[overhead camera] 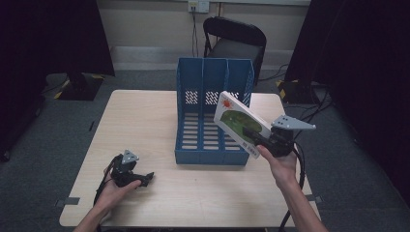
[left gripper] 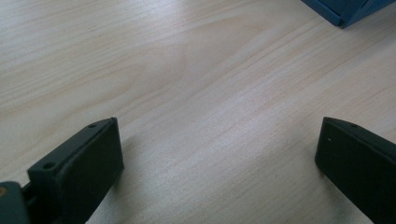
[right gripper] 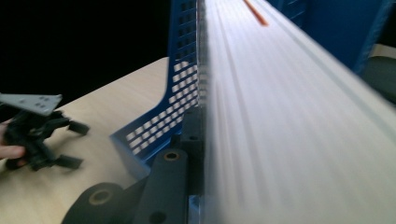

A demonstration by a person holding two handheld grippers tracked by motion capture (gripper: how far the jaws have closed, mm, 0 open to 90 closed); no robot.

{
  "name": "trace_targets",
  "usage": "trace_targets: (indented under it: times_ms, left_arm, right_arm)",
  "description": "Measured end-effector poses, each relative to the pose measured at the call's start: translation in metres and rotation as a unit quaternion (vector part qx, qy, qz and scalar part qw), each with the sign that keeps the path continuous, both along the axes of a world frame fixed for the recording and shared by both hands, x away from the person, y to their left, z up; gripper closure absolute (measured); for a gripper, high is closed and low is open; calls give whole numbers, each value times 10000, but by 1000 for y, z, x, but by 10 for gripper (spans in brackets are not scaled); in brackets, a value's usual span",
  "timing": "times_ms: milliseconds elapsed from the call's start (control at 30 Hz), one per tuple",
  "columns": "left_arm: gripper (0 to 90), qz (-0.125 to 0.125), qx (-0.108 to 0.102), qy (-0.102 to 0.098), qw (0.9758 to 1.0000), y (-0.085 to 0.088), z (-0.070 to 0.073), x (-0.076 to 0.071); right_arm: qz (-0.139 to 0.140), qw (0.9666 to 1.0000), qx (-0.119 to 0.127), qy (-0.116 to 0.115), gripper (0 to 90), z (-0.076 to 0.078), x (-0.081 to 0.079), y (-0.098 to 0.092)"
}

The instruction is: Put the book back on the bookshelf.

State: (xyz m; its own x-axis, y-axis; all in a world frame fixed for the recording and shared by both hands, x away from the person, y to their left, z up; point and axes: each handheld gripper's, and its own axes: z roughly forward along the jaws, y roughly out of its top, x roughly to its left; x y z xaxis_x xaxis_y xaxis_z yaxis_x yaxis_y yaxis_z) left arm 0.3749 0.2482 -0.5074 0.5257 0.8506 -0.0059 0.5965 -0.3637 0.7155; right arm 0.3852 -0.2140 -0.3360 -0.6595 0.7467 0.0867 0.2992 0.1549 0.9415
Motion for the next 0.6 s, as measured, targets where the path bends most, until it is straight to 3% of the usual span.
trace_targets:
  times_ms: [300,600]
  left_arm:
    - [0,-4,-1,1,10000,0,0,0]
    - [0,-4,-1,1,10000,0,0,0]
  right_arm:
    - [-486,9988,-52,-1,765,1,14,-8]
    - [-961,9953,-134,-18,765,-1,28,-7]
